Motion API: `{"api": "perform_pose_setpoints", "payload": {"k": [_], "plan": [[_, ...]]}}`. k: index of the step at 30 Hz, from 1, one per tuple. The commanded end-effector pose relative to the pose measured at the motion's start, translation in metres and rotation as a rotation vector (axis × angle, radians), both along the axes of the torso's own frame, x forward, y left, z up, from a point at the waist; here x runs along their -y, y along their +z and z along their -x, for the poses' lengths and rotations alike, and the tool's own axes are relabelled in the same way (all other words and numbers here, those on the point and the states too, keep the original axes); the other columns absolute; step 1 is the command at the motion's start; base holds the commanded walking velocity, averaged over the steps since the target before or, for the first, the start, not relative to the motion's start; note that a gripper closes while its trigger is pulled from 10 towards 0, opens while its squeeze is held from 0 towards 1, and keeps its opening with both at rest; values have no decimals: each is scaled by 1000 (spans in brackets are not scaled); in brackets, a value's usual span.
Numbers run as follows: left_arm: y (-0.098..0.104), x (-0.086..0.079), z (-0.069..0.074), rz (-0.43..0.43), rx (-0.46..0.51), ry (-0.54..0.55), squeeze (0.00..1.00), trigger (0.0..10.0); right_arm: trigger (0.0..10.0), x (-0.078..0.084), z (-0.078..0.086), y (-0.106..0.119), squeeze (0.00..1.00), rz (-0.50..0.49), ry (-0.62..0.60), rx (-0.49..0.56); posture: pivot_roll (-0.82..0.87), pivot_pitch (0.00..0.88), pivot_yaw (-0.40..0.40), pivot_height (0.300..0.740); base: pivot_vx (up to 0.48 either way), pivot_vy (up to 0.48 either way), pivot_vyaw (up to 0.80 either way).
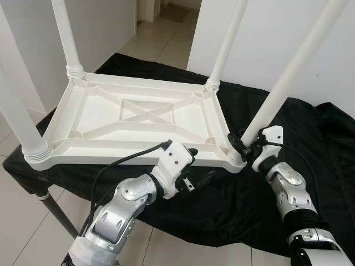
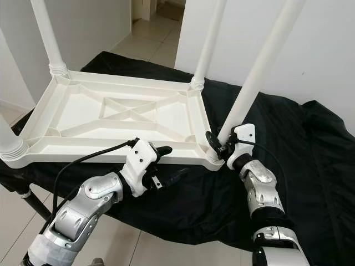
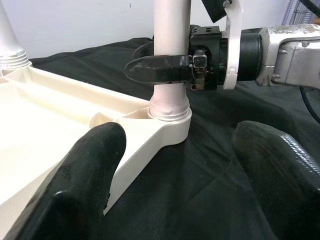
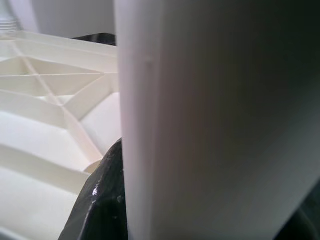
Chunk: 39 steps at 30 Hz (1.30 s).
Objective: Building children table
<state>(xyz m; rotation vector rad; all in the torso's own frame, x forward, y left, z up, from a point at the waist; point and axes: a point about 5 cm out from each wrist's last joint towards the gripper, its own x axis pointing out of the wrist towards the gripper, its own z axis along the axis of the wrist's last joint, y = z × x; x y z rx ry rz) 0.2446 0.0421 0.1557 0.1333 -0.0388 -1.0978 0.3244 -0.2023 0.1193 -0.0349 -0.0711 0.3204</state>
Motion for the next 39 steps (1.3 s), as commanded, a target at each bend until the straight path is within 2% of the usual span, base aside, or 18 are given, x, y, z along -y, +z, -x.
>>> {"api": "perform_pose_setpoints", "payload": {"k": [1, 2, 3, 10, 12, 13, 15, 17, 20, 27, 28, 30, 31, 37, 39], "plan": [[-1, 4, 1, -4, -1, 7, 0, 10000, 10000, -1, 5, -15, 0, 38, -55, -73, 43, 0, -132, 740, 0, 0, 0], [-1, 4, 1, -4, -1, 7, 0, 10000, 10000, -1, 5, -15, 0, 38, -55, -73, 43, 0, -132, 740, 0, 0, 0], [-1, 4, 2, -5, -4, 6, 0, 10000, 10000, -2, 7, -17, 0, 18, -159, -85, 45, 0, -134, 740, 0, 0, 0], [-2, 4, 3, -6, -7, 8, 0, 10000, 10000, -4, 9, -19, 0, -12, -319, -102, 47, 0, -140, 740, 0, 0, 0], [-3, 4, 3, -6, -9, 13, 0, 10000, 10000, -21, 13, -24, 0, -58, -473, -122, 49, 0, -147, 740, 0, 0, 0], [-3, 4, 3, -6, -9, 13, 0, 10000, 10000, -21, 13, -24, 0, -58, -473, -122, 49, 0, -147, 740, 0, 0, 0], [-3, 4, 3, -4, -8, 18, 0, 10000, 10000, -39, 16, -28, 0, -118, -567, -167, 52, 0, -152, 740, 0, 0, 0], [-2, 6, 3, 6, -7, 23, 0, 10000, 10000, -52, 17, -28, 0, -162, -571, -194, 60, 0, -156, 740, 0, 0, 0], [-1, 6, 4, 13, -9, 26, 0, 10000, 10000, -58, 15, -25, 0, -156, -525, -182, 61, 0, -157, 740, 0, 0, 0], [-2, 4, 4, 6, -8, 28, 0, 10000, 10000, -55, 14, -18, 0, -139, -492, -159, 64, 0, -164, 740, 0, 0, 0], [-2, 4, 3, 6, -6, 33, 0, 10000, 10000, -56, 15, -15, 263, -136, -482, -143, 64, 0, -164, 740, 0, 0, 0], [-2, 4, 3, 6, -6, 33, 0, 10000, 10000, -56, 15, -15, 263, -136, -482, -143, 64, 0, -164, 740, 0, 0, 0], [-1, 4, 2, 8, -5, 36, 0, 10000, 10000, -57, 16, -13, 1000, -136, -470, -127, 62, 0, -164, 740, 0, 0, 0], [-1, 5, 3, 11, -4, 33, 0, 10000, 10000, -61, 22, -7, 1000, -168, -399, -86, 58, 0, -161, 740, 0, 0, 0], [-1, 5, 3, 11, -6, 31, 0, 10000, 10000, -52, 28, -5, 1000, -180, -338, -57, 51, 0, -154, 740, 0, 0, 0]]}}
